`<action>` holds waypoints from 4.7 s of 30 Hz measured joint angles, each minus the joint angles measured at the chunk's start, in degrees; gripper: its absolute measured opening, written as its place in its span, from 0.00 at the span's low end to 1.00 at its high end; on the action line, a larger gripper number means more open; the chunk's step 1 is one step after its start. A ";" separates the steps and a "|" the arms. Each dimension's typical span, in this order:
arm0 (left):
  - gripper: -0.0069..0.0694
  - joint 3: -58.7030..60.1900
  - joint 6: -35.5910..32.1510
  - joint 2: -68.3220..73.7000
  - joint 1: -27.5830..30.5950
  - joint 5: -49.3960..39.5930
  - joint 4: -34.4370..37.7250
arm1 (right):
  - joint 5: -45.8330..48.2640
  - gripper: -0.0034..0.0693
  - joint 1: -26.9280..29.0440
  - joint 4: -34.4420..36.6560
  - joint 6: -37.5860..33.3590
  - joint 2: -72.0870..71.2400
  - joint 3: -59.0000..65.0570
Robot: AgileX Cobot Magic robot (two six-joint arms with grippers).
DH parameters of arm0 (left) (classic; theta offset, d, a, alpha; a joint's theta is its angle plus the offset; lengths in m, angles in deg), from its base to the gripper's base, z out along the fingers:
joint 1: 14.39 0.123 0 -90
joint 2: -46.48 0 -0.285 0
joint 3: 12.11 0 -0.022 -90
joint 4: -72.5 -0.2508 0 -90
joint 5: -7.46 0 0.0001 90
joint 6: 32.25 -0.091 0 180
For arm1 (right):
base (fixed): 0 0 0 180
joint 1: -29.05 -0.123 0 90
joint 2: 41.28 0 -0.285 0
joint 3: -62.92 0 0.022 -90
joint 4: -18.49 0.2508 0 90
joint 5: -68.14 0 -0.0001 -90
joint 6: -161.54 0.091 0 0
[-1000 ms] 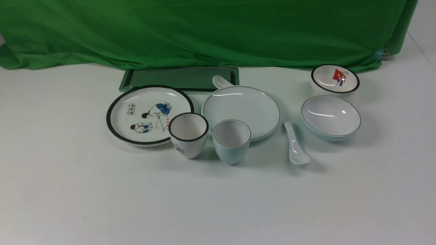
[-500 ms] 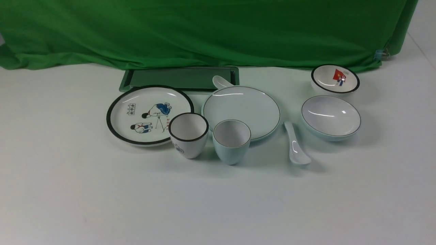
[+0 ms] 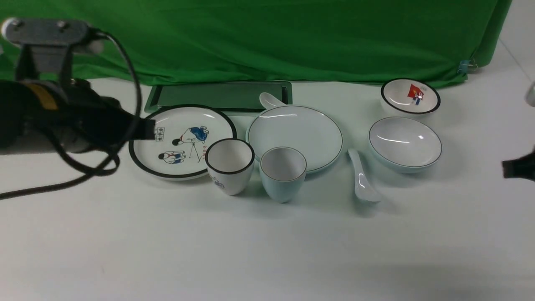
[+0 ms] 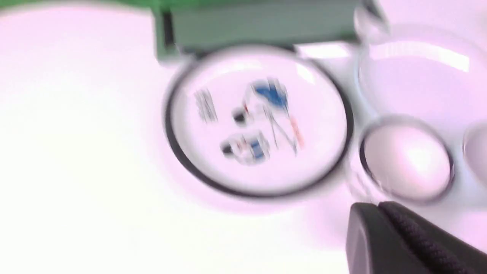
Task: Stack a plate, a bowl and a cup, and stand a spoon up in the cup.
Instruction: Use the right arm to grab a blue rice bowl, then use the right arm to put the blue rice bowl into the blue large plate in the middle, then use the left arm to grab a blue teacup, then use the left arm to put the blue teacup into the blue rice bowl in the middle, then use the right arm to grab a blue soup spoon
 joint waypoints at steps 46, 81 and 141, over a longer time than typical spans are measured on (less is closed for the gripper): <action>0.05 -0.68 -21.99 6.38 -0.94 -6.99 24.84 | 4.93 0.15 -17.20 16.34 -12.28 48.44 -56.80; 0.42 -45.41 -15.71 48.54 -15.70 -20.05 0.73 | 25.57 0.54 -11.22 11.63 -11.29 45.45 -59.08; 0.46 -75.79 -10.77 39.55 -8.25 -42.51 -3.01 | 13.79 0.72 -17.10 9.07 -7.10 46.30 -39.94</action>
